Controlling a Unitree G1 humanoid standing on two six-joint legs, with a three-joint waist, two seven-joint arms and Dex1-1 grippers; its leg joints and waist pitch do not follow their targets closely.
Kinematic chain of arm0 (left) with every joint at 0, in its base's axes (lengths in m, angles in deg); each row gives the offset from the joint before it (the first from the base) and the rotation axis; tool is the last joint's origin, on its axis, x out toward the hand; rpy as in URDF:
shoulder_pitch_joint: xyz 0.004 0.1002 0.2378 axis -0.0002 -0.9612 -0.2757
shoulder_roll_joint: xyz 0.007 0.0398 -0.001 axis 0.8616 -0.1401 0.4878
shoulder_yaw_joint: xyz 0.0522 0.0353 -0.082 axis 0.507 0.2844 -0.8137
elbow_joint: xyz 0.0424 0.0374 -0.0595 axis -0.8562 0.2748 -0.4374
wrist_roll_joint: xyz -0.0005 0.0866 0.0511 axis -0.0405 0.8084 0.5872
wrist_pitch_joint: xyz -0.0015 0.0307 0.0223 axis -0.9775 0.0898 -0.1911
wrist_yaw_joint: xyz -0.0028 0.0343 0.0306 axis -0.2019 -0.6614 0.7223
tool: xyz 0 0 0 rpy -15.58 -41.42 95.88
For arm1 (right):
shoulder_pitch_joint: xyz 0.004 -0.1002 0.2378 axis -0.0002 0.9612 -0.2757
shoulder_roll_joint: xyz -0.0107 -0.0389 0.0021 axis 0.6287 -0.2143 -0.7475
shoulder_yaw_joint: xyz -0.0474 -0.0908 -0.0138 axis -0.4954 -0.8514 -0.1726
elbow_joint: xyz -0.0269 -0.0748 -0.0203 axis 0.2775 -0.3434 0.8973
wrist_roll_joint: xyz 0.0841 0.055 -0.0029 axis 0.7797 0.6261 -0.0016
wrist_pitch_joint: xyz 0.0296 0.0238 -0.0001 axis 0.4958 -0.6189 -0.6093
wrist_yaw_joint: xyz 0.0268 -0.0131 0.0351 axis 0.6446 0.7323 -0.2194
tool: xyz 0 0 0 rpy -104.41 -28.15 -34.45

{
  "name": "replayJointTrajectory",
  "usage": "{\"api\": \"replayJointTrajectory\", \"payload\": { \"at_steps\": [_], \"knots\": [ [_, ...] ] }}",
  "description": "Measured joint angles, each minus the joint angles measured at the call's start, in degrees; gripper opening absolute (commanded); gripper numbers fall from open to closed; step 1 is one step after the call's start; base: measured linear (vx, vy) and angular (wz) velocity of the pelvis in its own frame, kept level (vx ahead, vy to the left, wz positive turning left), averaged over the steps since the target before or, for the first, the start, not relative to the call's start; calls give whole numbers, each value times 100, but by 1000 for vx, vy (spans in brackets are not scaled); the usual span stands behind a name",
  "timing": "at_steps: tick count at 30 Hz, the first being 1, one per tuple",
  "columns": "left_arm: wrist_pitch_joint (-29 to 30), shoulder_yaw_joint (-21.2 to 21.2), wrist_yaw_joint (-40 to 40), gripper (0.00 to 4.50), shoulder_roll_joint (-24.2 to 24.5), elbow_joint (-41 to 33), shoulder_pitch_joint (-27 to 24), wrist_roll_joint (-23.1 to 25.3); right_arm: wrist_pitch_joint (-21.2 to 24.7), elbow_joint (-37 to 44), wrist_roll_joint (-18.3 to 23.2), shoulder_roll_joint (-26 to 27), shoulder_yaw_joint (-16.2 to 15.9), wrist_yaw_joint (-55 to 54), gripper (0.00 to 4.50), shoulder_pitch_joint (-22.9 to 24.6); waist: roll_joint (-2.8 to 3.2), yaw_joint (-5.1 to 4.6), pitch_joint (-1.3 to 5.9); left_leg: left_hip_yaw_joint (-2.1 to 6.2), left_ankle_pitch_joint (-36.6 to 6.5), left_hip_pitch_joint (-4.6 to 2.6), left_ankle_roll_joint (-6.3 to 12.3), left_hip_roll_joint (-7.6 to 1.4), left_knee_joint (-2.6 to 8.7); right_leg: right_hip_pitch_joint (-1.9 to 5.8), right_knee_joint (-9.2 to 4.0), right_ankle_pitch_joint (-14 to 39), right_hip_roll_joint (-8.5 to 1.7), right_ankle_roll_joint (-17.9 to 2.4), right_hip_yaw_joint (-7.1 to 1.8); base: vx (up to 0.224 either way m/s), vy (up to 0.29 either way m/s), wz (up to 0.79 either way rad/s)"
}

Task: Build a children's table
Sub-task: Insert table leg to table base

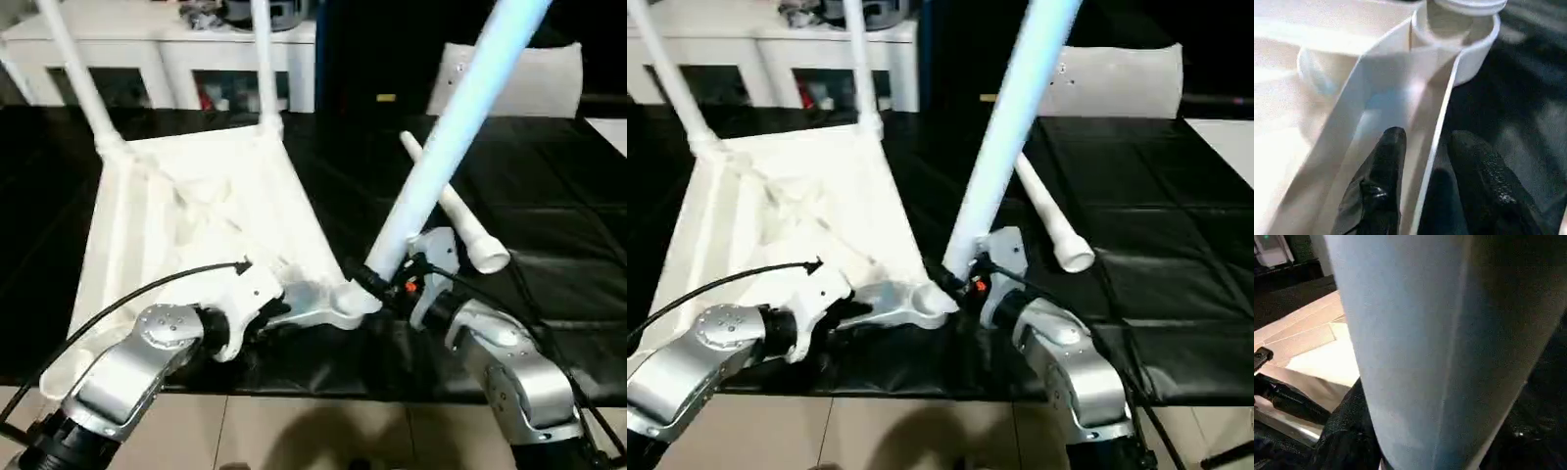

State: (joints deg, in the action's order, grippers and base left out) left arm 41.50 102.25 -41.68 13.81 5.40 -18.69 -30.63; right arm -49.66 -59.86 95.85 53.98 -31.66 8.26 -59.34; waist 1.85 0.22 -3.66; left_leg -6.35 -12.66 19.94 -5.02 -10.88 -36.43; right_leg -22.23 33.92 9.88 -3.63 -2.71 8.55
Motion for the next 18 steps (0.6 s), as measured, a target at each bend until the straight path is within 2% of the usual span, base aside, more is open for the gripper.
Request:
{"api": "replayJointTrajectory", "payload": {
  "at_steps": [11,13,18],
  "knots": [
    [5,-7,-186,39,-33,0,15,-3,-9,0,-5,-25,-33,50,193,0,0,2,0,-10,-3,-10,6,-2,12,19,-6,-20,-5,11,4,0,0,0],
    [-8,28,-229,39,-40,12,49,4,-10,0,-5,-27,-52,53,193,0,0,-9,0,-12,-5,-9,7,-1,18,18,-7,-21,-6,10,3,0,0,0],
    [-166,209,-336,5,-13,121,190,86,-35,1,-4,-67,-43,56,193,-4,0,-14,0,-13,-8,-14,11,-2,29,17,-6,-42,-4,6,3,0,0,0]
  ]
}}
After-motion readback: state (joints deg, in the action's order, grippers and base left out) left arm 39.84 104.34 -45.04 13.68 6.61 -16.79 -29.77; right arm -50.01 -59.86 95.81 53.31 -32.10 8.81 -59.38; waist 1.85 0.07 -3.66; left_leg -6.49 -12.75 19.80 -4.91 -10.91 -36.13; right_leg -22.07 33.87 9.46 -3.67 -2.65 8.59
